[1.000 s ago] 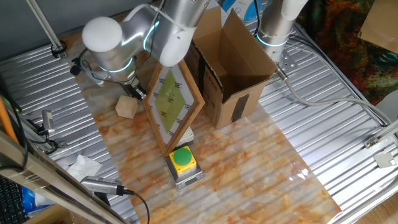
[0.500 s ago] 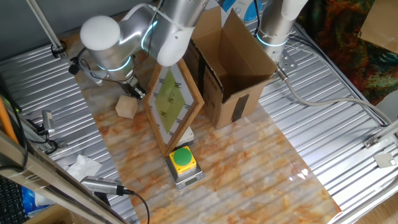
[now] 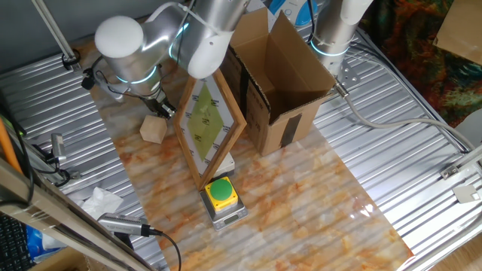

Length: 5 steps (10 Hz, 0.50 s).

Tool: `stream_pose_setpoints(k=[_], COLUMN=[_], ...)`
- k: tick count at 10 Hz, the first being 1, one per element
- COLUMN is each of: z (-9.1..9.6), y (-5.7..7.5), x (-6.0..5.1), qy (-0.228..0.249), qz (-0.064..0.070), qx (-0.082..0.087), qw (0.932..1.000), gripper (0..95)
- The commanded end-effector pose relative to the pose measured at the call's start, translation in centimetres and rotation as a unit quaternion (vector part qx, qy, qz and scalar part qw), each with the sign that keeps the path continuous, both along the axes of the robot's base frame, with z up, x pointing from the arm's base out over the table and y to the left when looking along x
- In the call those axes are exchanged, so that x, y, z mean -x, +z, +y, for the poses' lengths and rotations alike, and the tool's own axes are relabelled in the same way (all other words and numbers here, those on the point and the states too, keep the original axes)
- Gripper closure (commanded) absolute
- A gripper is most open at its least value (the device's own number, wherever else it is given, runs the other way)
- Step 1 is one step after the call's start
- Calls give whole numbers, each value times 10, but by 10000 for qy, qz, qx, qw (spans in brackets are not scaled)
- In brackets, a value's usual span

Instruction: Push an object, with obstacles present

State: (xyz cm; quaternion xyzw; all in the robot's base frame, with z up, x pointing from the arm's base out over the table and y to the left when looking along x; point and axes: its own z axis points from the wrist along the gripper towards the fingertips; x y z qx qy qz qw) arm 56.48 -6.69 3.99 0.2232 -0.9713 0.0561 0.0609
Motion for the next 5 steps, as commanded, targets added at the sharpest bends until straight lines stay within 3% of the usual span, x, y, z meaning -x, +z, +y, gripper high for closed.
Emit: stream_pose_setpoints(k=[1, 5], z=[-3, -6], y=[1, 2], x=[-2, -3], qy=[118, 303], qz=[20, -18], qx=[-15, -41], qw=[9999, 9995], gripper=[950, 950])
